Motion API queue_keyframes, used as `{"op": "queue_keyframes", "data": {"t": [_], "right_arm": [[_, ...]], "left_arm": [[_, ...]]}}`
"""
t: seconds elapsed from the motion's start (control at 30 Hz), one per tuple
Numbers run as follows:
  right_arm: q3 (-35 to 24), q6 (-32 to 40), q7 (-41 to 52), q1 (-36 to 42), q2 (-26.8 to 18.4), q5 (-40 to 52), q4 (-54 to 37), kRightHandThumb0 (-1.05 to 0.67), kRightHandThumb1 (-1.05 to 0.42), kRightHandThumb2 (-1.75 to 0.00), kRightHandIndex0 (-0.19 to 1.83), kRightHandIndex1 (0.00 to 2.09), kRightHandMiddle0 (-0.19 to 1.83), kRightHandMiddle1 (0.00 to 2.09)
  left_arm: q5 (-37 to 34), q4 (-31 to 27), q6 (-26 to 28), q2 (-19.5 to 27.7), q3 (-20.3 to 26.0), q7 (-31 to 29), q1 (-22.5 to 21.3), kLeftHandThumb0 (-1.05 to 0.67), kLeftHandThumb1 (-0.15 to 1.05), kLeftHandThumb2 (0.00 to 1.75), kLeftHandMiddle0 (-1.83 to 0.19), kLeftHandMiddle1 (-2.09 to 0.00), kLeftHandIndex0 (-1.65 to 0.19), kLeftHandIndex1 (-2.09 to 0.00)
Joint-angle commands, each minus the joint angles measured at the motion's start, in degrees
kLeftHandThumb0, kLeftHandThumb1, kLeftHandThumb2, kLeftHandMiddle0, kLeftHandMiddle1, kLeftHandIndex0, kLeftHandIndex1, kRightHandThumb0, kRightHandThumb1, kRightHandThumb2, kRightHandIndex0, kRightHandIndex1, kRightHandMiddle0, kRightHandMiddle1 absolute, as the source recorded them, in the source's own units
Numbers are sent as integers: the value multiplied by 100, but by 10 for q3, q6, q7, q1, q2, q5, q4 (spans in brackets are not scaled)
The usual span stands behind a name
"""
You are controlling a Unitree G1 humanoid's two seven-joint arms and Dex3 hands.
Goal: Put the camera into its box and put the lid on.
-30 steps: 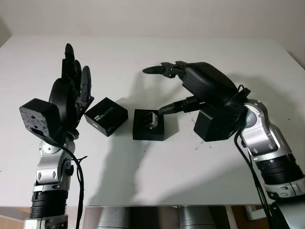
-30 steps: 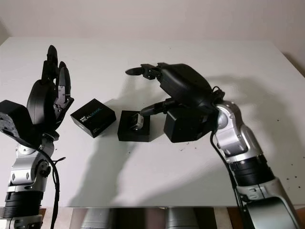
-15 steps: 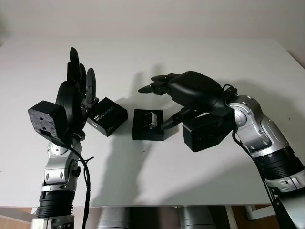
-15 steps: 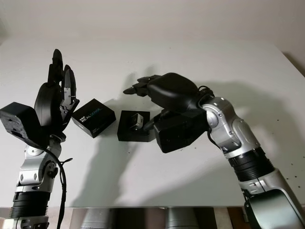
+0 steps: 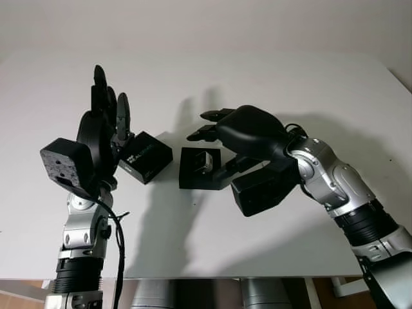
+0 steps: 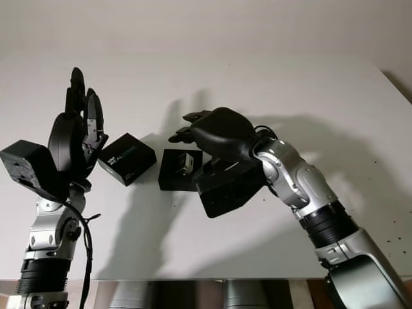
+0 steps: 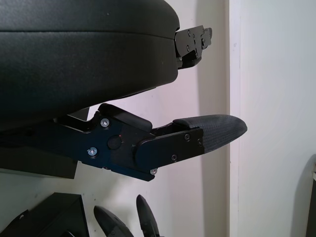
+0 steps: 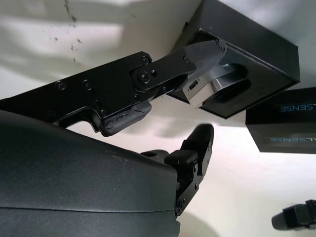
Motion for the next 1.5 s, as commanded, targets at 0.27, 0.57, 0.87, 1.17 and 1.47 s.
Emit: {"op": "queue_keyframes", "data": {"t": [0.27, 0.57, 0.87, 1.17, 1.47], "right_arm": [[7, 0, -64, 15, 7, -33, 2, -76, -101, -6, 48, 10, 15, 149], [13, 28, -85, 26, 0, -93, -30, -89, -105, -11, 49, 11, 16, 157], [21, 56, -28, 36, 2, -120, -60, -94, -105, -14, 44, 7, 13, 144], [30, 56, -23, 40, 6, -133, -65, -93, -105, -12, 44, 6, 15, 138], [32, 53, -32, 33, 13, -135, -54, -91, -105, -17, 44, 6, 15, 142]], "left_arm": [[2, 1, -11, 1, 1, 0, -8, -66, 105, 62, 19, 0, 19, 0], [-1, -1, -5, 4, 2, -3, -8, -66, 105, 61, 19, 0, 19, 0], [0, -4, 0, 3, 1, 0, -12, -65, 105, 61, 19, 0, 19, 0], [-5, -20, 14, 10, 5, -5, -6, -65, 105, 62, 19, 0, 19, 0], [-9, -22, 19, 14, 4, -7, -6, -66, 105, 63, 19, 0, 19, 0]]}}
